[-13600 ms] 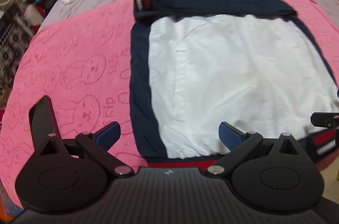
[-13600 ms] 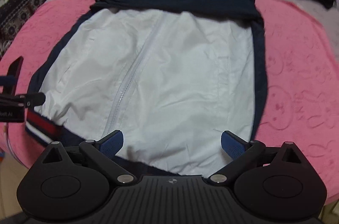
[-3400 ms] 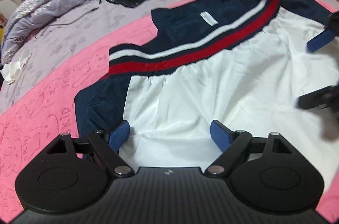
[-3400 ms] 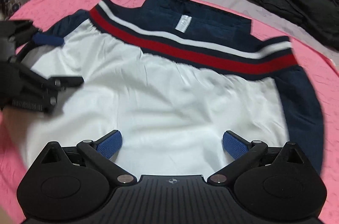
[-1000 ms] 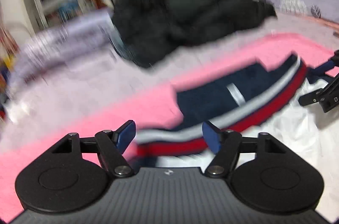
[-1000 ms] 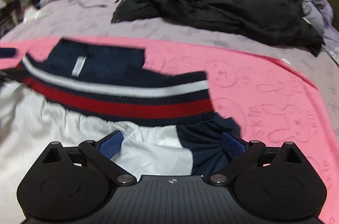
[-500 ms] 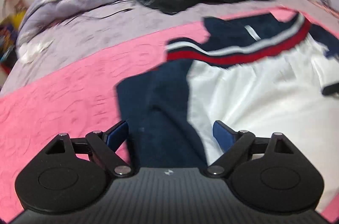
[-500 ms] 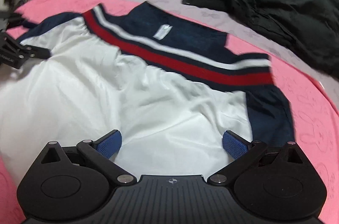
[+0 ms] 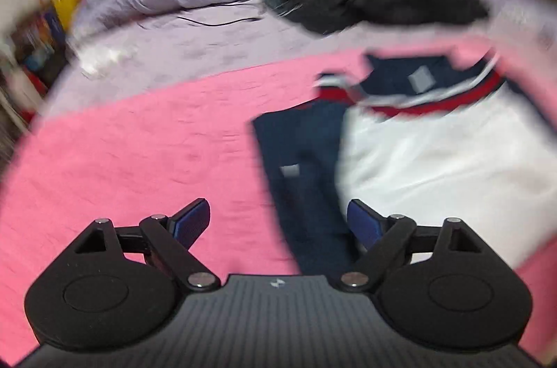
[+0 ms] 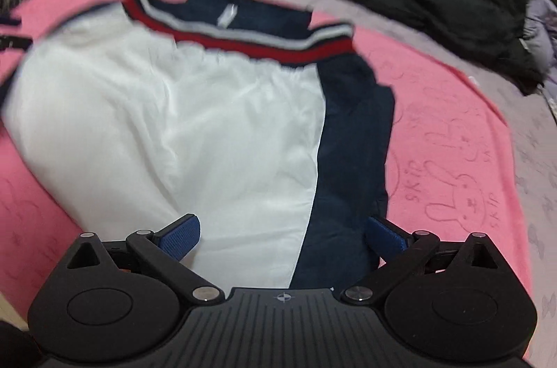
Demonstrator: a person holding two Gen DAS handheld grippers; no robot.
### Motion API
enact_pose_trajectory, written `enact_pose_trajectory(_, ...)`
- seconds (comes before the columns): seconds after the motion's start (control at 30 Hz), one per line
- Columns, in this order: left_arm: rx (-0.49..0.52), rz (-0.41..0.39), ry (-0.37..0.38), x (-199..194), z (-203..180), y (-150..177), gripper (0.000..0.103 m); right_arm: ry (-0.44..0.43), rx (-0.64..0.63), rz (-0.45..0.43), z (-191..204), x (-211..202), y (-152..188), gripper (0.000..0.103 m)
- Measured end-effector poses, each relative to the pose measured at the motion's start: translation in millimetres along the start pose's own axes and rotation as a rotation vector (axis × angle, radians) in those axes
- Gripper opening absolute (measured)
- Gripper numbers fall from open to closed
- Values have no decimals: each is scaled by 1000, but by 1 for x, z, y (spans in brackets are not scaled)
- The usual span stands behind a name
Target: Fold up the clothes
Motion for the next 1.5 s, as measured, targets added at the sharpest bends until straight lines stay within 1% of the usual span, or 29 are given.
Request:
enact_pose_trajectory(0.03, -9, 19, 24, -2, -1, 4, 90, 0, 7, 8, 2, 0, 4, 103)
enact_pose_trajectory(0.07, 18, 60, -12, 4, -5, 13, 90, 3, 11, 27, 4, 3, 9, 103)
enact_pose_trajectory(0.13, 85, 164, -134, 23, -9, 34, 90, 14, 31, 85, 7, 18, 23, 103)
enact_pose_trajectory(0.17, 83, 205, -167, 30, -8, 44, 91, 13, 55, 93, 8, 22, 28, 103)
enact_pose_trajectory(0.23, -48, 215, -160, 29, 6, 52, 92, 20, 118, 90, 7, 18, 29, 103)
enact_pose_trajectory(0.3, -138, 241, -173, 23, 16, 54, 92, 35, 152, 79, 7, 7, 25, 103)
enact_pose_trajectory(0.33, -161, 248, -186, 19, 19, 55, 92, 37, 162, 63, 8, 0, 25, 103)
enact_pose_trajectory(0.37, -152, 248, -204, 14, 18, 57, 92, 38, 166, 50, 8, -6, 26, 103)
enact_pose_trajectory(0.43, -131, 240, -222, 1, 13, 57, 89, 48, 177, 50, 9, -18, 29, 103)
enact_pose_trajectory(0.47, -129, 225, -206, -8, 10, 55, 83, 43, 188, 50, 8, -25, 29, 103)
enact_pose_trajectory(0.53, -146, 172, -123, -29, 1, 47, 84, -7, 217, 23, 9, -41, 30, 103)
enact_pose_trajectory(0.57, -158, 155, -72, -38, -3, 42, 86, -34, 230, 3, 10, -49, 29, 103)
enact_pose_trajectory(0.63, -185, 146, 47, -51, -14, 31, 87, -77, 253, -38, 11, -63, 25, 103)
enact_pose_trajectory(0.67, -177, 149, 84, -53, -22, 26, 88, -89, 262, -54, 12, -69, 21, 103)
enact_pose_trajectory(0.7, -157, 155, 94, -54, -30, 20, 89, -99, 263, -69, 12, -75, 18, 103)
enact_pose_trajectory(0.83, -40, 199, 24, -48, -63, 11, 88, -95, 198, -100, 17, -86, 5, 103)
enact_pose_trajectory(0.93, -1, 217, 40, -38, -75, 14, 88, -83, 161, -94, 19, -85, 3, 103)
enact_pose_trajectory(1.1, 20, 264, 51, -30, -91, 21, 88, -84, 161, -88, 19, -79, 13, 103)
enact_pose_trajectory(1.23, 39, 278, 50, -27, -98, 27, 88, -84, 200, -68, 15, -71, 25, 103)
enact_pose_trajectory(1.4, 28, 294, 44, -23, -99, 31, 88, -87, 226, -57, 14, -68, 34, 103)
enact_pose_trajectory(1.47, 20, 288, 43, -21, -101, 30, 88, -88, 296, -79, 7, -65, 40, 103)
enact_pose_trajectory(1.5, 17, 281, 41, -20, -104, 29, 88, -74, 369, -90, -1, -61, 48, 103)
Point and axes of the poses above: each gripper's, at about its wrist camera, not at the fingertips, and x roughly the way its jaws point, z to its left, y to its underside, the point moved 1 cm from there along x, roughly the way its jaws point, and after that the axes turned 8 degrees about -x, right-handed, at the moved point
